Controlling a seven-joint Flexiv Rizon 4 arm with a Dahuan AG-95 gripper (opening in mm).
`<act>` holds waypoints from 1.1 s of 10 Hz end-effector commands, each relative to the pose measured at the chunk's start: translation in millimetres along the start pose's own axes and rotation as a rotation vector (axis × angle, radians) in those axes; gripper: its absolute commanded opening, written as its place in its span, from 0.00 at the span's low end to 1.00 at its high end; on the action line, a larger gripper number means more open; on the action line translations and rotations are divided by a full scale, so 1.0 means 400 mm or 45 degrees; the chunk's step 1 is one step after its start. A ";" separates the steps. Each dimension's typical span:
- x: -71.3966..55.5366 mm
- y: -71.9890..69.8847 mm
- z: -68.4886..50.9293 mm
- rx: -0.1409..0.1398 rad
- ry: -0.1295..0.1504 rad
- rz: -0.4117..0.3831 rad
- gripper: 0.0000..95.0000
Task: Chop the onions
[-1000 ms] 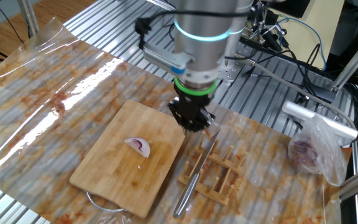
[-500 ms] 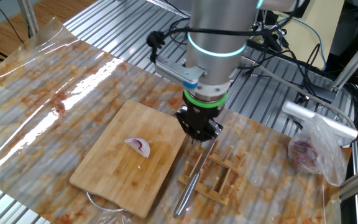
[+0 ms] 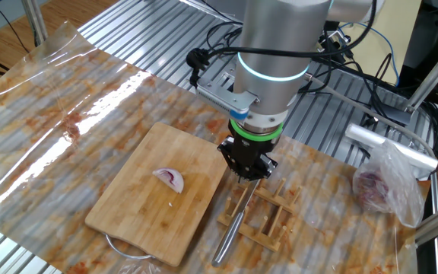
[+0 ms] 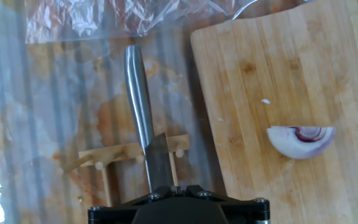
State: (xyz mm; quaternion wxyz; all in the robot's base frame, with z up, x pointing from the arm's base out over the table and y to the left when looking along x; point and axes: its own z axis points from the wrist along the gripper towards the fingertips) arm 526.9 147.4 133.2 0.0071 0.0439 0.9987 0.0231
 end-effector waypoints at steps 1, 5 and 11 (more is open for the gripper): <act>-0.002 0.001 0.003 0.006 0.002 0.001 0.00; -0.004 0.000 0.011 0.005 -0.001 0.034 0.00; -0.004 0.000 0.011 0.020 0.005 -0.031 0.00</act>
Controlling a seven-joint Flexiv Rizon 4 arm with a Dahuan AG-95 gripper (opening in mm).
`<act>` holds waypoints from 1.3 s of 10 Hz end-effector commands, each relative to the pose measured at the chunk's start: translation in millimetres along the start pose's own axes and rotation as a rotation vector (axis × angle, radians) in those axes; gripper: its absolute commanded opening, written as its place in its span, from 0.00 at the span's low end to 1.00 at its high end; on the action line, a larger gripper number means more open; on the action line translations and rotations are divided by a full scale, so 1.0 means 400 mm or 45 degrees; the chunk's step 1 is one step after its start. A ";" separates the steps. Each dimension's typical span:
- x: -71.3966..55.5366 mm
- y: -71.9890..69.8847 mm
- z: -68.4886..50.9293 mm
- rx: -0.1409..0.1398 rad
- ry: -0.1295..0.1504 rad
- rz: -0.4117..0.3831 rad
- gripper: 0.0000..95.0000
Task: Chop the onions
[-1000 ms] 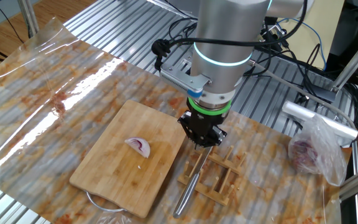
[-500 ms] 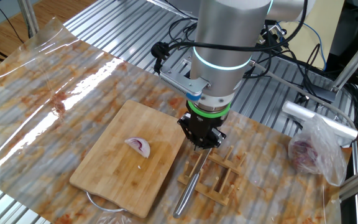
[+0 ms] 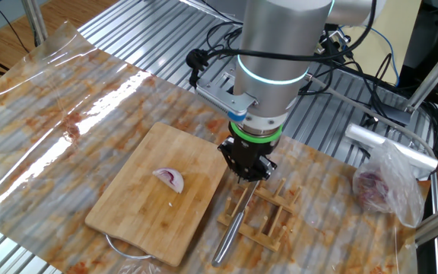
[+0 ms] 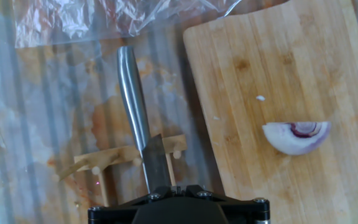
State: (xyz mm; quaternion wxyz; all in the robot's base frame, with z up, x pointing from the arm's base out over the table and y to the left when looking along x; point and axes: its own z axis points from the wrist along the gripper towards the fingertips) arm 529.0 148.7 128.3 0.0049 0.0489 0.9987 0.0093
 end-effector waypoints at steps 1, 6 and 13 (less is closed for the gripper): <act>0.001 -0.003 -0.002 -0.014 0.000 -0.093 0.00; 0.001 -0.003 -0.002 -0.002 -0.006 -0.218 0.00; -0.008 0.023 -0.002 -0.004 -0.006 -0.358 0.00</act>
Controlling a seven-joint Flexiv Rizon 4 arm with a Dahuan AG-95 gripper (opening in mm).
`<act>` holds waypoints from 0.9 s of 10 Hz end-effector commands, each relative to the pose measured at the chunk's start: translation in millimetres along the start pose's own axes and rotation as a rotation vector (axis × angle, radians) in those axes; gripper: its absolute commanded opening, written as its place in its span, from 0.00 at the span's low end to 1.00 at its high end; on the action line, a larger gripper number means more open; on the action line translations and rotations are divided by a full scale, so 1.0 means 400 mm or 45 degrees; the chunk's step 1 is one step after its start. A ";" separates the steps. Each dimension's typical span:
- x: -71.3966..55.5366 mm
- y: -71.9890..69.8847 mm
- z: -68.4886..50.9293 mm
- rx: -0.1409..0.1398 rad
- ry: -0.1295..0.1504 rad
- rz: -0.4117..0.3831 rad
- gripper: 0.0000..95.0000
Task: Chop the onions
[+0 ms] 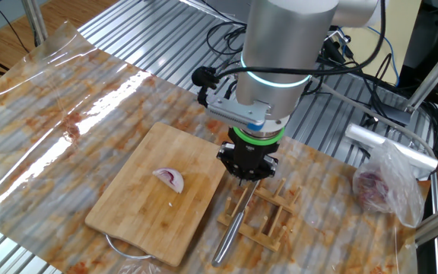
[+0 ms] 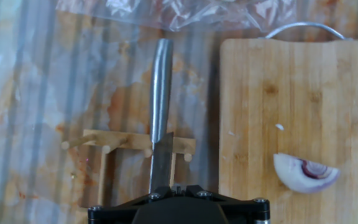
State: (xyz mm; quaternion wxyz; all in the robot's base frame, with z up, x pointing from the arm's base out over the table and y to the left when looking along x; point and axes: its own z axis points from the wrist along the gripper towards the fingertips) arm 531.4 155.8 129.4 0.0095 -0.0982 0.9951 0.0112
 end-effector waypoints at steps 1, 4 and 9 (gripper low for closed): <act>-0.006 0.009 0.005 0.003 0.001 0.029 0.00; -0.009 0.011 0.011 0.001 0.002 0.032 0.00; -0.012 0.017 0.020 0.000 0.000 0.036 0.20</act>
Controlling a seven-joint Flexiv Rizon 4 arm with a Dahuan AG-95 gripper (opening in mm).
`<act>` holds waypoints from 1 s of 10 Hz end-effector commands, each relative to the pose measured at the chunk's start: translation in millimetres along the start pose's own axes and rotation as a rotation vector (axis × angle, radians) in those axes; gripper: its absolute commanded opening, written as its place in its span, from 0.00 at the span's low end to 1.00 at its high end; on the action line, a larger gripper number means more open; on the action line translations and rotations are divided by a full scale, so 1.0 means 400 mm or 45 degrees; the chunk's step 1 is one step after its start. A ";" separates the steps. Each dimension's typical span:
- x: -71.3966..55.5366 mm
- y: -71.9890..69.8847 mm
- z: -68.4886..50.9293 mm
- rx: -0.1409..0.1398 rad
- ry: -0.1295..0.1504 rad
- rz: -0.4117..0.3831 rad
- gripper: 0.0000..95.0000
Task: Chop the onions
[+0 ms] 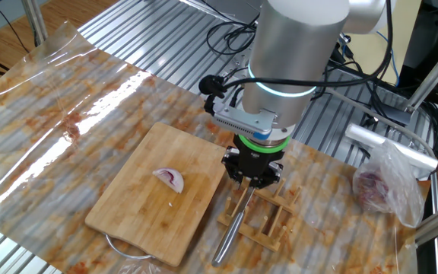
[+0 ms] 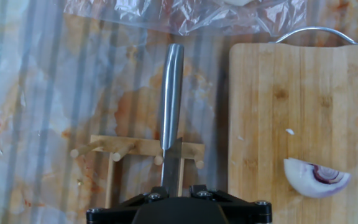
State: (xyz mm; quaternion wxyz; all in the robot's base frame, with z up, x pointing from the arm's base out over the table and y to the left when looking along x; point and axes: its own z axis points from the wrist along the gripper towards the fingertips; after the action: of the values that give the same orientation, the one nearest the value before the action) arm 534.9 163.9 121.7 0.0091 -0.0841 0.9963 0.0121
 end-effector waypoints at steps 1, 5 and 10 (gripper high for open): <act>-0.004 0.007 0.007 0.001 -0.002 0.003 0.20; -0.008 0.023 0.028 -0.001 -0.007 0.010 0.20; -0.010 0.036 0.057 0.003 -0.014 0.020 0.20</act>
State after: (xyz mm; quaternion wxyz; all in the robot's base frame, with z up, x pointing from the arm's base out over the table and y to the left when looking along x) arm 537.7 179.3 95.7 0.0152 -0.0753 0.9970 0.0098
